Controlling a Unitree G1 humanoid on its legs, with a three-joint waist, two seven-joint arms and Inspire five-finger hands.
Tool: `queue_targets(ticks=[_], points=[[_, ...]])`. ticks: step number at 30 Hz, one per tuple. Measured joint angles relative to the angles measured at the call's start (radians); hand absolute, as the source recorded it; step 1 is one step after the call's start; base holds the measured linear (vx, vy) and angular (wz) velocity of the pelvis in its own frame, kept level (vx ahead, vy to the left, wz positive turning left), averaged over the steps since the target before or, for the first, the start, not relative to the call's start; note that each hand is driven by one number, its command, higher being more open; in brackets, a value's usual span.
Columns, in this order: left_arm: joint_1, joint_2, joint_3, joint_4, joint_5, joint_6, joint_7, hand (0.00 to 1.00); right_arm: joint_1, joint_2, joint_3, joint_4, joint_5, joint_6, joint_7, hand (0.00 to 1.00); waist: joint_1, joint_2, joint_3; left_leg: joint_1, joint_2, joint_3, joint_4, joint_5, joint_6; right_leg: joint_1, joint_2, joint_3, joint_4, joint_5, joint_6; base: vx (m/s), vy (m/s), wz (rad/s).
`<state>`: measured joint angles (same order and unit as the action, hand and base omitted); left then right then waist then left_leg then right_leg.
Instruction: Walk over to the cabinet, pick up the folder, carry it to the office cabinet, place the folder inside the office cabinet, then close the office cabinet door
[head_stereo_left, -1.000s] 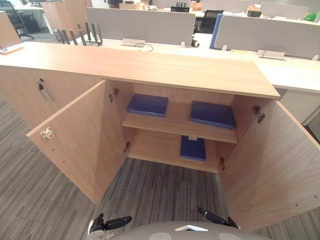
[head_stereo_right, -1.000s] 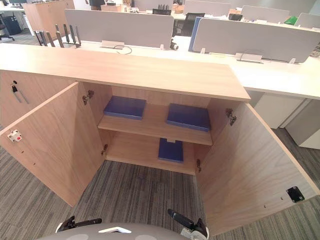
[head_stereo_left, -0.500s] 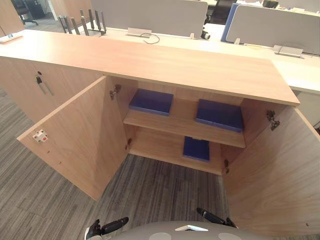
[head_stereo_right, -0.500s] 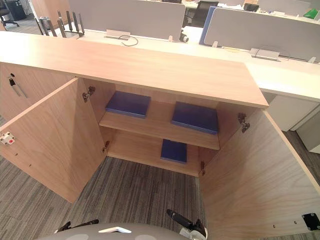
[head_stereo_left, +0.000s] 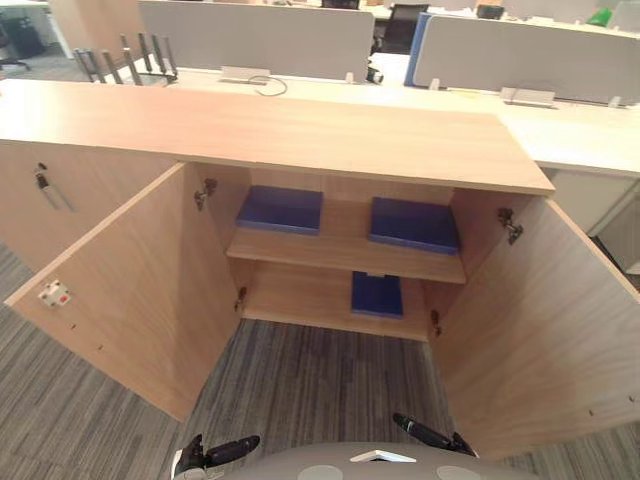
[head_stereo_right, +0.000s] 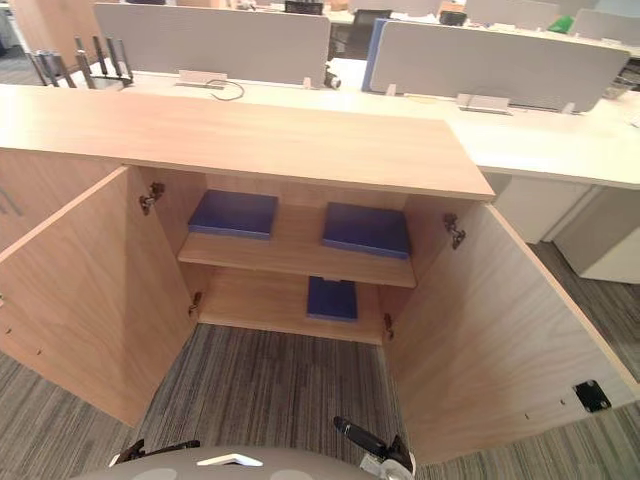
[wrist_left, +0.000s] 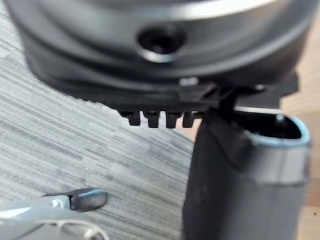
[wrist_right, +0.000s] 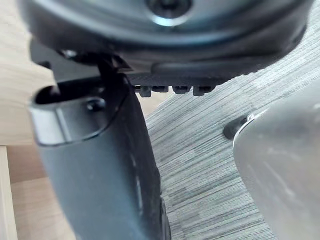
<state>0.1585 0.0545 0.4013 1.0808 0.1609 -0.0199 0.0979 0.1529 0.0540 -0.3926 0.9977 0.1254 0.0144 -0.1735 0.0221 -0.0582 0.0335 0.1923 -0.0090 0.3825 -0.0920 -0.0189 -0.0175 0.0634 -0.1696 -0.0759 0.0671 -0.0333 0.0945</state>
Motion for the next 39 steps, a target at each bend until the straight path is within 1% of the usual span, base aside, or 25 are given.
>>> queue_targets(ticks=[1,3,4,6,7,8,9,10,11,12,13,14,15,16,17,18,20,21,22,24,28,33,35,38,39], points=[[-0.003,0.001,-0.004,0.002,0.003,0.0,-0.001,1.0,0.001,0.002,-0.003,-0.008,0.0,0.0,0.001,1.0,0.0,0.0,0.005,0.005,0.001,0.006,0.0,-0.002,0.0,-0.002,0.0,-0.001,0.011,-0.001,0.0,0.0,0.034,-0.33],[-0.013,0.002,-0.003,0.002,0.005,0.001,-0.002,1.0,0.003,0.019,-0.043,-0.034,0.001,-0.002,0.012,1.0,-0.001,0.005,0.031,0.029,0.01,0.034,0.001,-0.004,0.005,-0.013,-0.009,-0.054,0.078,-0.023,-0.033,-0.01,0.006,-0.29],[-0.013,0.002,-0.001,0.001,0.005,0.0,-0.002,1.0,0.004,0.021,-0.055,-0.037,0.001,-0.004,0.015,1.0,-0.001,0.003,0.034,0.032,0.013,0.042,0.002,-0.005,0.005,-0.02,-0.011,-0.08,0.096,-0.03,-0.045,-0.01,-0.021,-0.36],[-0.016,0.0,0.022,0.002,0.004,0.002,-0.01,1.0,0.006,0.021,-0.096,-0.04,0.0,-0.003,0.035,1.0,0.001,0.005,0.033,0.033,0.026,0.086,0.004,-0.007,0.002,-0.064,-0.021,-0.156,0.164,-0.06,-0.09,-0.01,-0.042,-0.49],[-0.017,-0.001,0.03,0.004,0.004,0.002,-0.013,1.0,0.006,0.022,-0.112,-0.039,0.0,-0.002,0.041,1.0,0.001,0.005,0.034,0.03,0.03,0.098,0.004,-0.007,0.002,-0.078,-0.025,-0.175,0.183,-0.07,-0.104,0.0,-0.064,-0.54],[-0.023,-0.001,0.043,0.014,0.003,0.004,-0.017,1.0,0.006,0.021,-0.148,-0.031,-0.001,-0.002,0.052,1.0,0.0,0.005,0.036,0.025,0.039,0.121,0.006,-0.007,0.001,-0.104,-0.049,-0.234,0.237,-0.097,-0.137,0.03,-0.082,-0.49],[-0.031,0.005,0.049,0.024,0.003,0.007,-0.017,1.0,0.007,0.015,-0.184,-0.007,-0.003,-0.002,0.059,1.0,-0.001,-0.001,0.045,0.022,0.047,0.137,0.019,-0.011,-0.007,-0.116,-0.092,-0.296,0.316,-0.124,-0.149,0.06,-0.097,-0.43],[-0.033,0.008,0.049,0.027,0.002,0.007,-0.016,1.0,0.01,0.011,-0.198,0.013,-0.004,-0.002,0.06,1.0,-0.001,-0.004,0.05,0.02,0.055,0.142,0.031,-0.017,-0.016,-0.113,-0.114,-0.322,0.349,-0.134,-0.148,0.11,-0.139,-0.36],[-0.033,0.014,0.049,0.031,-0.003,0.006,-0.017,1.0,0.016,0.001,-0.227,0.06,-0.008,0.004,0.062,1.0,-0.001,-0.011,0.05,0.008,0.07,0.151,0.057,-0.028,-0.032,-0.108,-0.151,-0.361,0.374,-0.14,-0.141,0.15,-0.188,-0.46],[-0.035,0.023,0.05,0.035,-0.009,0.006,-0.019,1.0,0.016,0.001,-0.257,0.094,-0.006,0.006,0.068,1.0,0.0,-0.026,0.053,-0.004,0.075,0.164,0.082,-0.036,-0.045,-0.115,-0.152,-0.37,0.343,-0.133,-0.082,0.15,-0.208,-0.57],[-0.04,0.026,0.051,0.048,-0.012,0.006,-0.019,1.0,0.015,-0.003,-0.267,0.1,-0.002,0.005,0.073,1.0,0.0,-0.034,0.05,-0.015,0.077,0.17,0.09,-0.039,-0.05,-0.113,-0.14,-0.378,0.317,-0.137,-0.067,0.12,-0.221,-0.63],[-0.051,0.028,0.053,0.083,-0.011,0.009,-0.023,1.0,0.015,-0.02,-0.266,0.114,-0.003,0.006,0.078,1.0,-0.004,-0.01,0.054,-0.033,0.101,0.168,0.09,-0.038,-0.05,-0.104,-0.095,-0.375,0.253,-0.114,-0.043,0.09,-0.204,-0.5],[-0.057,0.02,0.053,0.099,-0.011,0.01,-0.026,1.0,0.008,-0.041,-0.267,0.123,-0.004,0.003,0.077,1.0,-0.012,0.011,0.061,-0.039,0.12,0.161,0.089,-0.036,-0.047,-0.088,-0.056,-0.373,0.191,-0.086,-0.038,0.08,-0.202,-0.41],[-0.057,0.012,0.053,0.102,-0.011,0.011,-0.023,1.0,0.007,-0.056,-0.266,0.137,-0.004,0.009,0.077,1.0,-0.014,0.02,0.06,-0.04,0.132,0.162,0.089,-0.034,-0.049,-0.075,-0.033,-0.372,0.149,-0.069,-0.034,0.06,-0.115,-0.25],[-0.056,0.008,0.054,0.106,-0.014,0.01,-0.021,1.0,0.007,-0.059,-0.266,0.146,-0.003,0.012,0.077,1.0,-0.013,0.025,0.057,-0.041,0.141,0.163,0.09,-0.032,-0.051,-0.067,-0.017,-0.37,0.119,-0.054,-0.033,0.05,-0.099,-0.26],[-0.056,0.012,0.054,0.107,-0.036,0.01,-0.016,1.0,0.007,-0.061,-0.266,0.149,-0.003,0.02,0.077,1.0,-0.005,0.027,0.055,-0.04,0.153,0.166,0.092,-0.028,-0.055,-0.044,0.013,-0.359,0.048,-0.022,-0.031,0.01,-0.093,-0.3],[-0.056,0.013,0.068,0.106,-0.051,0.009,-0.015,1.0,0.003,-0.054,-0.263,0.158,-0.003,0.018,0.079,1.0,0.003,0.022,0.054,-0.042,0.16,0.173,0.107,-0.028,-0.055,-0.009,0.042,-0.338,-0.057,0.034,-0.03,0.01,-0.085,-0.4],[-0.052,0.014,0.08,0.107,-0.051,0.008,-0.013,1.0,-0.004,-0.049,-0.263,0.164,-0.002,0.018,0.08,1.0,0.003,0.008,0.056,-0.043,0.159,0.175,0.118,-0.028,-0.056,0.014,0.053,-0.328,-0.119,0.069,-0.028,0.0,-0.036,-0.36],[-0.05,0.019,0.085,0.107,-0.053,0.008,-0.012,1.0,-0.008,-0.046,-0.262,0.17,-0.001,0.02,0.08,1.0,0.003,0.0,0.057,-0.042,0.158,0.176,0.125,-0.028,-0.056,0.025,0.055,-0.323,-0.145,0.083,-0.028,-0.01,-0.03,-0.36],[-0.045,0.026,0.089,0.107,-0.081,0.008,-0.005,1.0,-0.011,-0.035,-0.262,0.187,0.001,0.021,0.08,1.0,0.003,-0.013,0.061,-0.04,0.158,0.184,0.145,-0.029,-0.058,0.023,0.052,-0.293,-0.148,0.09,-0.03,-0.02,0.013,-0.29],[-0.043,0.025,0.123,0.107,-0.082,0.008,0.004,1.0,-0.011,-0.034,-0.262,0.194,0.001,0.019,0.078,1.0,0.003,-0.012,0.064,-0.025,0.161,0.187,0.163,-0.031,-0.059,0.024,0.054,-0.255,-0.148,0.099,-0.034,-0.05,0.009,-0.3],[-0.044,0.02,0.128,0.105,-0.095,0.007,0.005,1.0,-0.011,-0.042,-0.266,0.193,0.009,0.017,0.074,1.0,-0.001,0.01,0.08,-0.032,0.188,0.156,0.194,-0.058,-0.087,0.023,0.068,-0.243,-0.153,0.11,-0.039,-0.11,-0.005,-0.05],[-0.045,0.019,0.128,0.105,-0.109,0.007,0.005,1.0,-0.011,-0.045,-0.268,0.193,0.017,0.017,0.072,1.0,-0.001,0.019,0.086,-0.038,0.2,0.142,0.195,-0.074,-0.094,0.018,0.08,-0.244,-0.153,0.112,-0.041,-0.14,0.005,0.06],[-0.052,0.018,0.131,0.102,-0.116,0.007,0.005,1.0,-0.012,-0.043,-0.284,0.193,0.019,0.017,0.061,1.0,0.0,0.023,0.097,-0.059,0.206,0.13,0.214,-0.083,-0.096,0.004,0.082,-0.242,-0.154,0.114,-0.044,-0.15,-0.007,0.04],[-0.059,0.012,0.133,0.096,-0.116,0.008,0.005,1.0,-0.012,-0.046,-0.287,0.191,0.02,0.017,0.054,1.0,-0.002,0.033,0.11,-0.068,0.207,0.11,0.241,-0.091,-0.096,0.004,0.083,-0.225,-0.154,0.116,-0.044,-0.13,0.009,0.08]])
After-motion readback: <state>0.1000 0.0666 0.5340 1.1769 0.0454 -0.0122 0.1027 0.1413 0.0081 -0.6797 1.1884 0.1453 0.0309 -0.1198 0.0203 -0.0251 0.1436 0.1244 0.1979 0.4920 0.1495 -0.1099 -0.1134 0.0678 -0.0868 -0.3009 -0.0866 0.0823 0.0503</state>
